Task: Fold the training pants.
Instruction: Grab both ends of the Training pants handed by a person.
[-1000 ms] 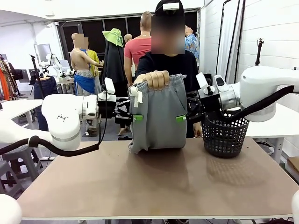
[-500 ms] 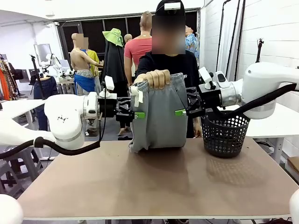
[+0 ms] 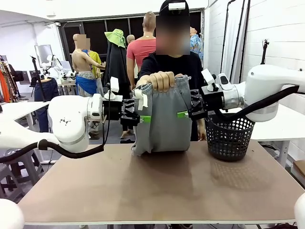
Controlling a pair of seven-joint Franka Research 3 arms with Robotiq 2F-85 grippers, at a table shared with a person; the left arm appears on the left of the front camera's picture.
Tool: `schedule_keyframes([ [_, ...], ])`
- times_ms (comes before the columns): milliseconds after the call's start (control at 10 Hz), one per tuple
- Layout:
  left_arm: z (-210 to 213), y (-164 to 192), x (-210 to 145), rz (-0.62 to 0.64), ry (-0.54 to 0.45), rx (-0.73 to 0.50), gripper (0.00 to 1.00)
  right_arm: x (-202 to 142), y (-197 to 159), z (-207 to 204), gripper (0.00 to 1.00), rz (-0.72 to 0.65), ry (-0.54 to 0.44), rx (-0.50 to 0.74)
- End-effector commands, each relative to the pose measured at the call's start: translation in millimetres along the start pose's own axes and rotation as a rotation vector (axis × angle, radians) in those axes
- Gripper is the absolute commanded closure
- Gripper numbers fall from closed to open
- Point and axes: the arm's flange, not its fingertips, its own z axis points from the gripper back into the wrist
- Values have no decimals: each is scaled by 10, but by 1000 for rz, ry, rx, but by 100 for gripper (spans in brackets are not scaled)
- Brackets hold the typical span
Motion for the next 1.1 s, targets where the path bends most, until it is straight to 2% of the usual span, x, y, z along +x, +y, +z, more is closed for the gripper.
schedule_keyframes([
  [0, -25, 33, 67, -10, 15, 8, 0, 30, -33, -44, 0, -63, -23, -31],
  [500, 39, 87, 84, 8, -52, 61, 100, 25, -51, -24, 99, -91, -44, -11],
  [1000, 71, 81, 105, 12, -53, 68, 100, 6, -56, -48, 100, -106, -13, -13],
])
